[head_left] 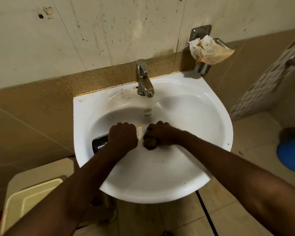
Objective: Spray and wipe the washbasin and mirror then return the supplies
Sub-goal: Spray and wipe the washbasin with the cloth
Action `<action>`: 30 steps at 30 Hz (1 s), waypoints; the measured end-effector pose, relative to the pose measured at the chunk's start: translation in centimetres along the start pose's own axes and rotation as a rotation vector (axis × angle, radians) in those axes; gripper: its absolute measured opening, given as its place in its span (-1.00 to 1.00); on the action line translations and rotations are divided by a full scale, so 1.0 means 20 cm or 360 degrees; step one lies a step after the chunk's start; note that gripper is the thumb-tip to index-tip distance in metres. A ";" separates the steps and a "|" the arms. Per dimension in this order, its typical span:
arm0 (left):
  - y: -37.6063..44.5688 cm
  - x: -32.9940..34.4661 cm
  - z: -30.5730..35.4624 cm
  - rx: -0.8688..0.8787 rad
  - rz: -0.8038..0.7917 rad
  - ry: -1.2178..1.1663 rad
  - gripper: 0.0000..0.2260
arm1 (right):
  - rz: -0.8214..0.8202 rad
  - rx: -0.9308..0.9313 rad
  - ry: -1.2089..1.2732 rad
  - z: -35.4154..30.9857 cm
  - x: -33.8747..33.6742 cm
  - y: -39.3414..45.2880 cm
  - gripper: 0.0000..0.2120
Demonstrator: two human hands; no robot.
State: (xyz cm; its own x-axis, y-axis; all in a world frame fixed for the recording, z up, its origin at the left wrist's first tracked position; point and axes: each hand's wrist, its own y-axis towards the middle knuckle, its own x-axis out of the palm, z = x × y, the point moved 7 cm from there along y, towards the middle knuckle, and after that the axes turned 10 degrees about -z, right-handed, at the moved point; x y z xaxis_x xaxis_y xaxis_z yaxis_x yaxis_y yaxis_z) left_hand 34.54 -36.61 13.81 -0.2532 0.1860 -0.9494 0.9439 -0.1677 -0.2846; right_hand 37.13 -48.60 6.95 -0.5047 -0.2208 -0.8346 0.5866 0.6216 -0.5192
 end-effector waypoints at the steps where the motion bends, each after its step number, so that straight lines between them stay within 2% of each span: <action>1: 0.00 0.00 0.00 0.0000 0.0003 -0.0003 -0.75 | 0.0052 0.0104 -0.0065 0.05 -0.02 -0.02 -0.60; 3: -0.01 -0.01 -0.02 -0.0004 -0.0025 -0.0015 -0.73 | 0.0184 0.0269 -0.0139 0.06 -0.06 -0.03 -0.64; 4: -0.02 -0.01 -0.03 -0.0003 -0.0021 -0.0018 -0.72 | 0.0205 0.0260 -0.0154 0.04 -0.06 -0.03 -0.65; 7: -0.03 -0.02 -0.02 0.0017 0.0042 -0.0013 -0.73 | -0.0025 0.0075 -0.0166 0.02 0.00 -0.09 -0.64; 8: -0.04 -0.03 -0.02 0.0019 0.0062 -0.0018 -0.74 | -0.0080 0.0101 -0.0180 0.06 -0.01 -0.13 -0.62; 9: -0.05 -0.03 -0.02 0.0011 0.0072 -0.0030 -0.74 | -0.0048 0.0207 -0.0195 0.11 -0.03 -0.15 -0.61; 11: -0.05 -0.04 -0.04 -0.0045 0.0079 -0.0125 -0.75 | 0.0187 0.0571 -0.0073 0.19 -0.08 -0.22 -0.67; 13: -0.05 -0.05 -0.08 -0.0144 0.0003 -0.0357 -0.73 | 0.0321 0.0759 0.0137 0.16 -0.06 -0.24 -0.68; 15: -0.03 -0.05 -0.14 -0.0245 -0.0140 -0.0715 -0.68 | 0.0282 0.0665 0.0397 0.07 0.00 -0.19 -0.59; 17: -0.03 -0.06 -0.18 -0.0265 -0.0144 -0.1000 -0.70 | 0.0429 0.0575 0.0567 -0.01 -0.02 -0.17 -0.58; 21: -0.06 -0.14 -0.29 -0.0346 0.0148 -0.1517 -0.79 | 0.0958 0.0465 0.0325 -0.19 -0.19 -0.18 -0.67; 25: -0.03 -0.14 -0.36 -0.0340 -0.0076 -0.1998 -0.78 | 0.1381 0.0414 0.0115 -0.33 -0.43 -0.21 -0.72; 27: -0.02 -0.13 -0.41 -0.0358 -0.0129 -0.2182 -0.71 | 0.1454 0.0438 0.0046 -0.37 -0.53 -0.17 -0.71; 30: 0.00 -0.10 -0.48 -0.0434 -0.0100 -0.2396 -0.72 | 0.1282 0.0472 -0.0058 -0.40 -0.66 -0.01 -0.66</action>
State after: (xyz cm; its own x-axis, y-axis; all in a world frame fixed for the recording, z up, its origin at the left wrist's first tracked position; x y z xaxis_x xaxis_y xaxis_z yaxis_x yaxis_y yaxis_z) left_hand 37.10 -27.66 17.03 -0.1075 -0.9662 -0.2342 0.8901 0.0114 -0.4556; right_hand 38.63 -39.80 19.58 0.1543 0.1763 -0.9722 0.9013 0.3779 0.2116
